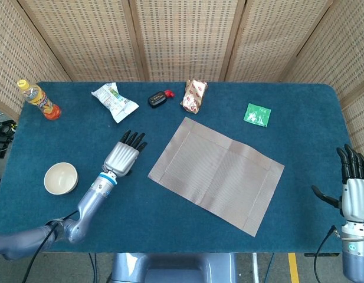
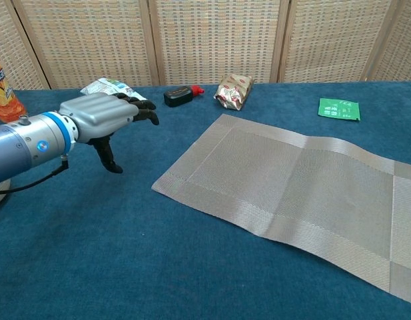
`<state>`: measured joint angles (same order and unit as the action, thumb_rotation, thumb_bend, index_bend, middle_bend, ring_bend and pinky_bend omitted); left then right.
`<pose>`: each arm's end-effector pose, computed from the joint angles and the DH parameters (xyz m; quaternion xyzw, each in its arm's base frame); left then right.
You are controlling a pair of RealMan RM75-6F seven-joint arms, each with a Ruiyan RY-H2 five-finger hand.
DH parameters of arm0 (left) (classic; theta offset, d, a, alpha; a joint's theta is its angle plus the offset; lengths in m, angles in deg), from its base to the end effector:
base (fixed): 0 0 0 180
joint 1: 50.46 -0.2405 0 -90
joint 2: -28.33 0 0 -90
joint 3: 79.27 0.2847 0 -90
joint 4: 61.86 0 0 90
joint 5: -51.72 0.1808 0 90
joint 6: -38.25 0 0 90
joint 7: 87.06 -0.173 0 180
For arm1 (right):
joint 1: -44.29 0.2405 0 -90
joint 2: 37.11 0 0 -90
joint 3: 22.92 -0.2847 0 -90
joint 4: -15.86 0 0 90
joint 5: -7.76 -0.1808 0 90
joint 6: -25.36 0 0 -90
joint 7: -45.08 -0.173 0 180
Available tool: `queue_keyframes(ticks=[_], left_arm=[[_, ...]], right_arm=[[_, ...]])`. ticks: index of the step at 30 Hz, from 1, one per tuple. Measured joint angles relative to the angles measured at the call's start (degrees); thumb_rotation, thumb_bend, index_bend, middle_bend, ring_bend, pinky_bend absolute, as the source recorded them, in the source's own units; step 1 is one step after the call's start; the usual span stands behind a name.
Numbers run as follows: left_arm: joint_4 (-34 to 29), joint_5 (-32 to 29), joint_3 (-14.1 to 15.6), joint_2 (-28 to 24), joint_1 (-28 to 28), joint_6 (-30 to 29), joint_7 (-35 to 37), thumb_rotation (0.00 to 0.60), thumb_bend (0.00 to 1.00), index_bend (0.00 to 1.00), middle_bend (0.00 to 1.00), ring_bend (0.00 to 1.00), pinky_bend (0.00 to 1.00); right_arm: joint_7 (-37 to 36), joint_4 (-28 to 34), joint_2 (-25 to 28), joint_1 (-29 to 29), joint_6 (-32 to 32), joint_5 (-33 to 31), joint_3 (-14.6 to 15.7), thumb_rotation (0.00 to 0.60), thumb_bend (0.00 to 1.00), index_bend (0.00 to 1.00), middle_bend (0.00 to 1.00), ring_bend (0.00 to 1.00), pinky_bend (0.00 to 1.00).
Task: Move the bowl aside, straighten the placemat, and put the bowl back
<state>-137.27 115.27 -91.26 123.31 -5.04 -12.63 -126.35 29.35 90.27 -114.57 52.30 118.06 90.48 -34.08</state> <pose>-0.1533 0.4016 -0.0295 -0.8064 -0.2331 -0.2823 0.4644 -0.3394 -0.2489 0.1957 0.4789 -0.3566 0.5347 0.5980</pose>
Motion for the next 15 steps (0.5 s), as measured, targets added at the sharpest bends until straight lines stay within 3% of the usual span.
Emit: queue_keyframes(ticks=[15], left_arm=[[6.56,-2.87,1.45,8.23,5.00,2.14,-3.02,0.600,0.12,0.17,0.00,0.00,0.00]], right_arm=[[-2.42,0.17,0.74,-0.23,-0.72,-0.74,-1.03,0.600,0.17,0.03,0.00,0.00,0.00]])
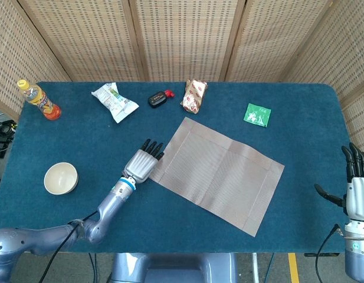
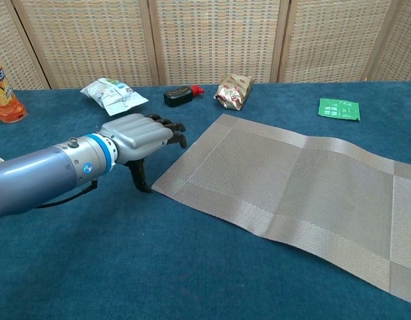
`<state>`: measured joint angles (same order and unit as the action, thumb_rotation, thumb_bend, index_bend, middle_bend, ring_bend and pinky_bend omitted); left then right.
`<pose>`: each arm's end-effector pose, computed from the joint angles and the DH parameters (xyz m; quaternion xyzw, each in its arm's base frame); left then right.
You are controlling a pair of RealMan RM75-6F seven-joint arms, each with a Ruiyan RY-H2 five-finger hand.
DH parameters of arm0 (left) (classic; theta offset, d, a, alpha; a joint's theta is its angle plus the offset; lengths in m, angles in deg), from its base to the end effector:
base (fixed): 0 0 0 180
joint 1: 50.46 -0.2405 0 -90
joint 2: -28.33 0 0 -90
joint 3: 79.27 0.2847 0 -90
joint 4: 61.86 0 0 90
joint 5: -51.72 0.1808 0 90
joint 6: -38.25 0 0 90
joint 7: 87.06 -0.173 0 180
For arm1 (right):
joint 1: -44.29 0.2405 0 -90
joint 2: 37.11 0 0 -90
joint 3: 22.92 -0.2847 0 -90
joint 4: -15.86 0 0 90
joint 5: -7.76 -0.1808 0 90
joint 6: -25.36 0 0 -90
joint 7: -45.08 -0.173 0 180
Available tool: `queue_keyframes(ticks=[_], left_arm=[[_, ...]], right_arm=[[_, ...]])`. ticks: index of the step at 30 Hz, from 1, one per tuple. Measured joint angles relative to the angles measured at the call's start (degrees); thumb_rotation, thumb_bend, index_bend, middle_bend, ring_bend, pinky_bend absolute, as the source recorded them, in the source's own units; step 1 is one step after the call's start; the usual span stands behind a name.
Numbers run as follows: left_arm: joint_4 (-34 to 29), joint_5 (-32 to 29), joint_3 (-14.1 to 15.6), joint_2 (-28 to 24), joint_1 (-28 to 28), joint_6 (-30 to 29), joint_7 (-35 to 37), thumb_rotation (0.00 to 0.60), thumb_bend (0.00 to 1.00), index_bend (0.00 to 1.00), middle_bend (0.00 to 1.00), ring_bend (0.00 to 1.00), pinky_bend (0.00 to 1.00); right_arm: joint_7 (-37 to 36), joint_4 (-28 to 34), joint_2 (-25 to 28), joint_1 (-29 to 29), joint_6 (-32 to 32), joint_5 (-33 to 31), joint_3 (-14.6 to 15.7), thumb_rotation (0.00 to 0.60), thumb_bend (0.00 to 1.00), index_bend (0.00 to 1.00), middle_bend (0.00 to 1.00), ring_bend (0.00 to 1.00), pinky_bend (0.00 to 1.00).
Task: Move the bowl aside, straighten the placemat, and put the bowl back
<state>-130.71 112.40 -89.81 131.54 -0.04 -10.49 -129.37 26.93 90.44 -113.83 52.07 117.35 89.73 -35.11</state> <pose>-0.1249 0.3984 -0.0835 -0.8323 -0.2148 -0.2662 0.4363 -0.3423 -0.2502 0.2029 0.4654 -0.3658 0.5440 0.5947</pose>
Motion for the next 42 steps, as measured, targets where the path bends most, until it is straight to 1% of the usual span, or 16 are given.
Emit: queue_keyframes(ticks=[6,7,9,11,14,18,21,27,31,33,38,42], left_arm=[[1.64,-0.90,0.51,1.99,1.23,0.39,-0.95,0.600,0.13,0.20,0.00,0.00,0.00],[2.10,-1.05,0.58,2.40,1.44,0.41,-1.12,0.600,0.14,0.21,0.00,0.00,0.00],[2.90,-1.26,0.65,3.06,1.73,0.41,-1.27,0.600,0.21,0.23,0.00,0.00,0.00],[3.94,-1.46,0.71,3.80,2.04,0.43,-1.32,0.600,0.31,0.25,0.00,0.00,0.00],[5.41,-1.14,0.80,4.84,2.40,0.07,-1.00,0.600,0.39,0.27,0.00,0.00,0.00],[6.33,1.25,0.96,5.66,2.49,-1.52,1.02,0.600,0.40,0.28,0.00,0.00,0.00],[6.92,4.19,1.25,6.09,2.44,-3.15,3.76,0.600,0.40,0.30,0.00,0.00,0.00],[9.03,11.01,2.28,6.92,2.13,-7.06,11.80,0.600,0.40,0.35,0.00,0.00,0.00],[12.09,15.11,3.39,7.66,1.86,-8.62,16.62,0.600,0.40,0.37,0.00,0.00,0.00],[12.85,15.35,3.53,8.05,1.80,-8.58,17.17,0.600,0.40,0.40,0.00,0.00,0.00],[14.17,15.69,3.23,9.30,1.96,-8.30,17.59,0.600,0.40,0.55,0.00,0.00,0.00],[15.29,16.51,3.06,10.19,1.93,-8.71,18.00,0.600,0.40,0.61,0.00,0.00,0.00]], right_arm=[[-1.09,0.12,0.22,-0.10,-0.12,-0.10,-0.28,0.600,0.17,0.03,0.00,0.00,0.00],[-1.24,0.12,0.24,-0.11,-0.17,-0.12,-0.32,0.600,0.17,0.03,0.00,0.00,0.00],[-1.56,0.13,0.29,-0.13,-0.26,-0.18,-0.40,0.600,0.17,0.03,0.00,0.00,0.00],[-1.97,0.19,0.35,-0.17,-0.26,-0.17,-0.48,0.600,0.16,0.03,0.00,0.00,0.00],[-2.29,0.20,0.37,-0.25,0.14,0.02,-0.61,0.600,0.17,0.03,0.00,0.00,0.00],[-2.73,0.13,0.26,-0.36,0.64,0.26,-0.77,0.600,0.17,0.03,0.00,0.00,0.00],[-2.92,0.04,0.13,-0.38,0.76,0.35,-0.83,0.600,0.17,0.03,0.00,0.00,0.00],[-2.96,0.41,0.19,-0.49,1.05,0.79,-0.69,0.600,0.16,0.03,0.00,0.00,0.00],[-3.08,0.63,0.26,-0.53,0.90,0.85,-0.63,0.600,0.17,0.03,0.00,0.00,0.00],[-3.25,0.73,0.32,-0.54,0.78,0.83,-0.61,0.600,0.16,0.03,0.00,0.00,0.00],[-3.96,1.02,0.57,-0.58,0.65,0.85,-0.63,0.600,0.16,0.03,0.00,0.00,0.00],[-4.50,1.27,0.77,-0.62,0.53,0.98,-0.59,0.600,0.16,0.03,0.00,0.00,0.00]])
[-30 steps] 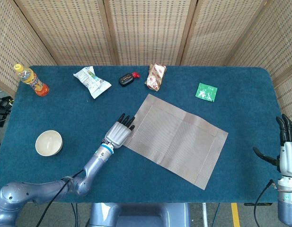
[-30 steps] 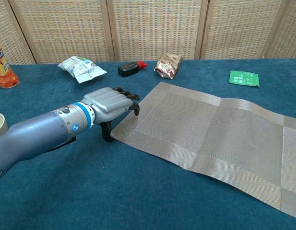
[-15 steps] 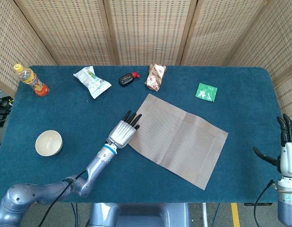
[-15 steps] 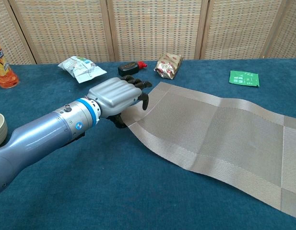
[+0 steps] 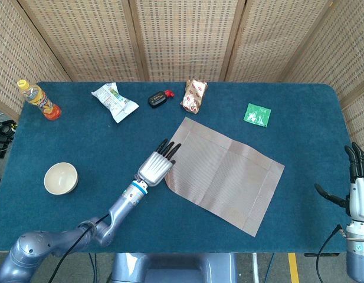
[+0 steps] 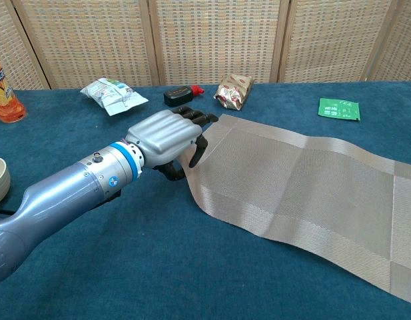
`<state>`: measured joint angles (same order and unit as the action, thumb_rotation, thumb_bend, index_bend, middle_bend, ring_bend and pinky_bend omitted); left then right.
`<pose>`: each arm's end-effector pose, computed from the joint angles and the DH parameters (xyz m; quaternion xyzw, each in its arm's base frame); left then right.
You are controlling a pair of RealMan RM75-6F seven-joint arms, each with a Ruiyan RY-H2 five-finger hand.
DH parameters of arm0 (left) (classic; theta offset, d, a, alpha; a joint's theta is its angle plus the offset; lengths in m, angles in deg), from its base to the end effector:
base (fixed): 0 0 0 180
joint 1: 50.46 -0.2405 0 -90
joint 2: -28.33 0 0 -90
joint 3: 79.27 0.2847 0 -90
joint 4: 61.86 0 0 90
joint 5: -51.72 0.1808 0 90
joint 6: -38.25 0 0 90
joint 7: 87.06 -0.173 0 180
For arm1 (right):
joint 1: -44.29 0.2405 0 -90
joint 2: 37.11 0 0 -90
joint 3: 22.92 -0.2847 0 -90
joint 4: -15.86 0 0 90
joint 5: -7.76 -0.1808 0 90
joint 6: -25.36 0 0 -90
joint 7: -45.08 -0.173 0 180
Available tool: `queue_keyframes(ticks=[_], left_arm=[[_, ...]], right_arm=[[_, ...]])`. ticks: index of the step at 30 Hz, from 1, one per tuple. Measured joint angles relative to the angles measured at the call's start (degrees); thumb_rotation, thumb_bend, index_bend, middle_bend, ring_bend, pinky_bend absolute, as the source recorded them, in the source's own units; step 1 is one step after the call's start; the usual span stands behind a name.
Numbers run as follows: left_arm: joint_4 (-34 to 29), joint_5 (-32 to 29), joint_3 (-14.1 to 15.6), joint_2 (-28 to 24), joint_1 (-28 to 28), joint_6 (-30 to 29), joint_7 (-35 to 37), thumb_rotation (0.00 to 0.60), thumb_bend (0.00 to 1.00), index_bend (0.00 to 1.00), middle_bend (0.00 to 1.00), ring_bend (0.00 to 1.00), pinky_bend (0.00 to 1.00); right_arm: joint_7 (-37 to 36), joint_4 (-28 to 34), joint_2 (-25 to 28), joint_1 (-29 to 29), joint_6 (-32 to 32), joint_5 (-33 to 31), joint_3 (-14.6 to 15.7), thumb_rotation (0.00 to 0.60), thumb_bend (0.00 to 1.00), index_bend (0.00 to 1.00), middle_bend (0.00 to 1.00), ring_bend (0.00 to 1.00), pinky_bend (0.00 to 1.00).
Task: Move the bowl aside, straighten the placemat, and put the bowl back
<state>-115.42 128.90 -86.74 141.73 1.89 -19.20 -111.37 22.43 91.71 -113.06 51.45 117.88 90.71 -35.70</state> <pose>-0.0892 0.3892 -0.1136 -0.8135 -0.1699 -0.3728 0.4127 -0.3383 -0.2474 0.2077 0.4499 -0.3791 0.5738 0.5697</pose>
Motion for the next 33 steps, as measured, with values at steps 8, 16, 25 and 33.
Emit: queue_keyframes(ticks=[8,16,25,33], left_arm=[[-1.00,0.71,0.12,-0.87,-1.09,-0.89,0.20,0.600,0.44,0.62,0.00,0.00,0.00],[-4.79,1.38,1.25,-3.75,-3.52,-2.44,-0.82,0.600,0.56,0.61,0.00,0.00,0.00],[-12.36,1.97,3.39,-9.11,-7.34,-5.14,-3.68,0.600,0.57,0.63,0.00,0.00,0.00],[-25.31,2.80,6.86,-16.91,-11.15,-7.41,-9.35,0.600,0.57,0.64,0.00,0.00,0.00]], right_arm=[[-0.33,0.48,0.21,-0.11,0.35,0.71,0.25,0.600,0.16,0.03,0.00,0.00,0.00],[-0.01,0.96,0.28,-0.20,0.64,1.43,0.63,0.600,0.16,0.03,0.00,0.00,0.00],[1.24,2.15,0.47,-0.42,1.73,2.90,1.31,0.600,0.16,0.03,0.00,0.00,0.00],[2.39,3.86,0.96,-1.13,3.87,4.38,1.67,0.600,0.16,0.03,0.00,0.00,0.00]])
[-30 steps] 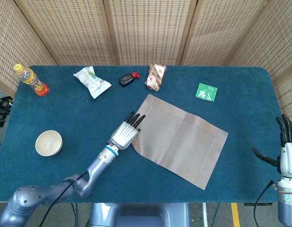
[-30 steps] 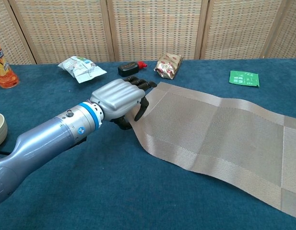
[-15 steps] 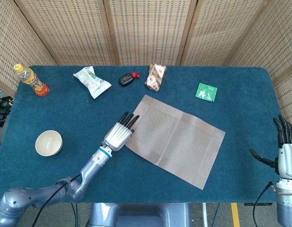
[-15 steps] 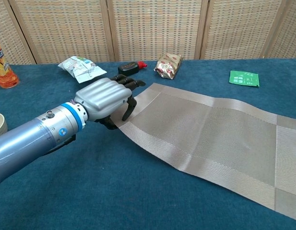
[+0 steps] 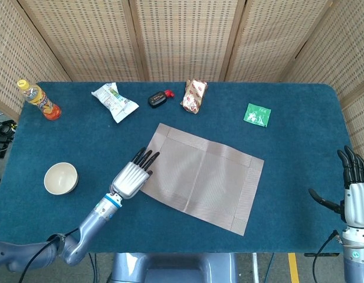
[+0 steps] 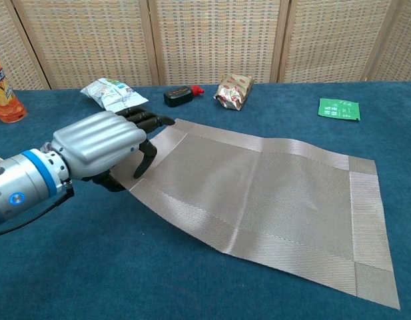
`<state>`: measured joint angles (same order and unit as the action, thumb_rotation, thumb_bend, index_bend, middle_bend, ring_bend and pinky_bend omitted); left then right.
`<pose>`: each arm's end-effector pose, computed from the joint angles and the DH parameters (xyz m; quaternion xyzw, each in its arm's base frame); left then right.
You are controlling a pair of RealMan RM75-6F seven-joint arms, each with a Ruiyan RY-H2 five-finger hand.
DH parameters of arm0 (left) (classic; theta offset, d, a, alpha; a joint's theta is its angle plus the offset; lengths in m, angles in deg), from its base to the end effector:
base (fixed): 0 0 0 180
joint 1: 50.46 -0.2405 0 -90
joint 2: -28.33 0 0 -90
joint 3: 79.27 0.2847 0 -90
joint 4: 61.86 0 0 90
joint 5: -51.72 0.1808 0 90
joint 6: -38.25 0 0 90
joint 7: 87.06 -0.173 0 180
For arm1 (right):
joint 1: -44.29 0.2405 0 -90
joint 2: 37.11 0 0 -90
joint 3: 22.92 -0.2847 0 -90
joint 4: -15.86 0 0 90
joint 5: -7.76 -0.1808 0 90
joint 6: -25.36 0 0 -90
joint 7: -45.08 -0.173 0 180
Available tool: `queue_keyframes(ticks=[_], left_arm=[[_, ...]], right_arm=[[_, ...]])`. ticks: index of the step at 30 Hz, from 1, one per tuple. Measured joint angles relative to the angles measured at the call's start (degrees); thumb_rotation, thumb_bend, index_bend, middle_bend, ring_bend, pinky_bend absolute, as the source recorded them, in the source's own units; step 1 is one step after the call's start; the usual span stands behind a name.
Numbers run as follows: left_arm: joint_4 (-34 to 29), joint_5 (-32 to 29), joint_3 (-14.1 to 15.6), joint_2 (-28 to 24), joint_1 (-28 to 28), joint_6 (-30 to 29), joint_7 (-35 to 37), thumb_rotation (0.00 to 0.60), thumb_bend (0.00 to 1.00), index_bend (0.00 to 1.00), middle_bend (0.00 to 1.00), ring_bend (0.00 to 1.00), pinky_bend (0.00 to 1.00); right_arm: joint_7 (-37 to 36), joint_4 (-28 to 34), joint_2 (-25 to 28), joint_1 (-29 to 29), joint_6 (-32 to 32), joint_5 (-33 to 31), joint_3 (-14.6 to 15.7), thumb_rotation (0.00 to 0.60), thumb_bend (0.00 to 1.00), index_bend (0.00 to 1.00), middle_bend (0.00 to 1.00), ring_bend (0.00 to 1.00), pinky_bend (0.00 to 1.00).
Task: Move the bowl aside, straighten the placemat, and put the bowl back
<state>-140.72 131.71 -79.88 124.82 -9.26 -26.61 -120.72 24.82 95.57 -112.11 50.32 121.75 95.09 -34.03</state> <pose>-0.1456 0.3359 -0.0413 -0.8211 -0.1624 -0.3537 0.4175 -0.3191 -0.2337 0.2064 0.4679 -0.3599 0.5892 0.5517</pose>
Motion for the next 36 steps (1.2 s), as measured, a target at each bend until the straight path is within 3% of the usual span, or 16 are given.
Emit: queue_keyframes(ticks=[10,21,29,31,36], left_arm=[[-15.84,1.57,6.17,-7.36,-3.43,0.12,-11.89,0.600,0.57,0.64,0.00,0.00,0.00],[-20.79,4.87,10.45,-8.20,-6.14,0.70,-18.07,0.600,0.57,0.64,0.00,0.00,0.00],[-22.48,6.36,11.12,-8.07,-7.48,1.25,-19.44,0.600,0.56,0.62,0.00,0.00,0.00],[-22.59,6.76,11.16,-8.16,-7.75,1.28,-19.64,0.600,0.54,0.56,0.00,0.00,0.00],[-22.77,6.97,11.25,-9.29,-8.55,1.08,-19.74,0.600,0.27,0.15,0.00,0.00,0.00]], right_arm=[[0.99,1.23,0.15,-0.52,1.37,1.58,0.76,0.600,0.16,0.03,0.00,0.00,0.00],[-0.30,2.25,1.12,-1.00,2.40,2.13,0.78,0.600,0.16,0.03,0.00,0.00,0.00],[-0.77,2.63,1.50,-1.19,2.92,2.68,0.91,0.600,0.16,0.03,0.00,0.00,0.00],[-0.87,2.64,1.53,-1.24,3.08,2.78,0.93,0.600,0.16,0.03,0.00,0.00,0.00],[-0.88,2.57,1.52,-1.31,3.32,3.04,1.01,0.600,0.16,0.03,0.00,0.00,0.00]])
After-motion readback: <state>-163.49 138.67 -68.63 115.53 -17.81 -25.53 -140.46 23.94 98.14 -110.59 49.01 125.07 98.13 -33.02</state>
